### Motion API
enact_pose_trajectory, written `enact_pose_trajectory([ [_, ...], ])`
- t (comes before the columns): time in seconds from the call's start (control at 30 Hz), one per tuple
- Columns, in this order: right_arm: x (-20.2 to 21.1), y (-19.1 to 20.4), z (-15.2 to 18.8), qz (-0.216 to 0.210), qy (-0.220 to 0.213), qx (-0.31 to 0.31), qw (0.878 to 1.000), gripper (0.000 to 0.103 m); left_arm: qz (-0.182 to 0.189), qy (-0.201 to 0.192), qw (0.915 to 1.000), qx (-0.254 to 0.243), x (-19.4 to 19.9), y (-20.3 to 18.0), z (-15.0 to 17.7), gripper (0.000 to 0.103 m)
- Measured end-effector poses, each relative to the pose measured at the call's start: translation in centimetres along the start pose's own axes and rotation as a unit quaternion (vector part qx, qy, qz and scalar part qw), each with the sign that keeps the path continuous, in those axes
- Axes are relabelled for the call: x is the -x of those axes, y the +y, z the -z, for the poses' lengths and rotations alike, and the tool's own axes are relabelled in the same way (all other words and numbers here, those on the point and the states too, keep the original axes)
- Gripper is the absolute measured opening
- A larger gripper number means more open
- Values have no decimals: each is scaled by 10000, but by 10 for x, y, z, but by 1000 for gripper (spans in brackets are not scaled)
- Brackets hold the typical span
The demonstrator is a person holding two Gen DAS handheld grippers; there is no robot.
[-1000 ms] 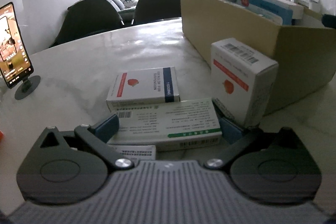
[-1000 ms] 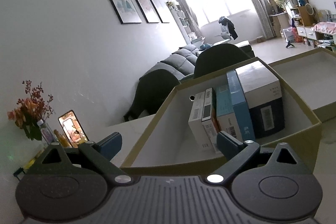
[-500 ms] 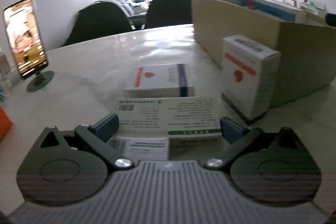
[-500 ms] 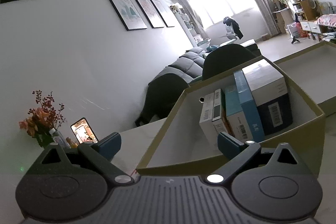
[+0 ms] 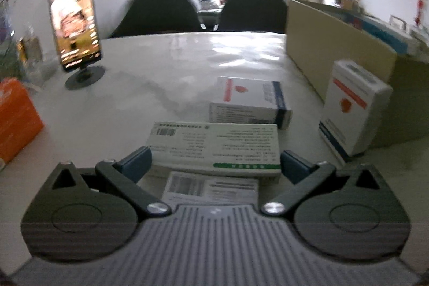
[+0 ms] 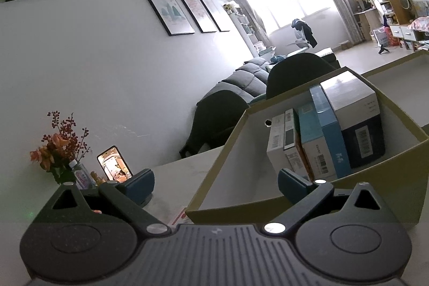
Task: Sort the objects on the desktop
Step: 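Move the left gripper toward the green-and-white medicine box on the table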
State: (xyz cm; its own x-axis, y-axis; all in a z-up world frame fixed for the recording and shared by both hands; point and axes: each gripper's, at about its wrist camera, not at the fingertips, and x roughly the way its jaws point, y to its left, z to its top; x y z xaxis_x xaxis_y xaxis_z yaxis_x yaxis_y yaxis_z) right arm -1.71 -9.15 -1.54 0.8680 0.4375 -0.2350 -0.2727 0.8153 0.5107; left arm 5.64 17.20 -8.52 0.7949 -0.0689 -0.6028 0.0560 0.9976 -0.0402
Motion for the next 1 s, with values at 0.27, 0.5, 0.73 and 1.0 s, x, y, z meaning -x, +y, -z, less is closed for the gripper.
enact_pose_trajectory([
  [0.27, -3, 3, 3, -35, 29, 2, 10000, 100, 715, 71, 9764, 2034, 7, 48, -8, 103],
  [0.5, -2, 5, 4, -83, 26, 15, 10000, 100, 503, 441, 9726, 2225, -13, 43, -17, 102],
  [0.73, 6, 6, 2, -88, -63, 19, 9999, 100, 356, 442, 9761, 2096, -36, 33, -23, 99],
  [1.0, 8, 1, 2, -79, -86, -51, 9999, 101, -100, 338, 9856, 1653, -41, 19, -27, 87],
])
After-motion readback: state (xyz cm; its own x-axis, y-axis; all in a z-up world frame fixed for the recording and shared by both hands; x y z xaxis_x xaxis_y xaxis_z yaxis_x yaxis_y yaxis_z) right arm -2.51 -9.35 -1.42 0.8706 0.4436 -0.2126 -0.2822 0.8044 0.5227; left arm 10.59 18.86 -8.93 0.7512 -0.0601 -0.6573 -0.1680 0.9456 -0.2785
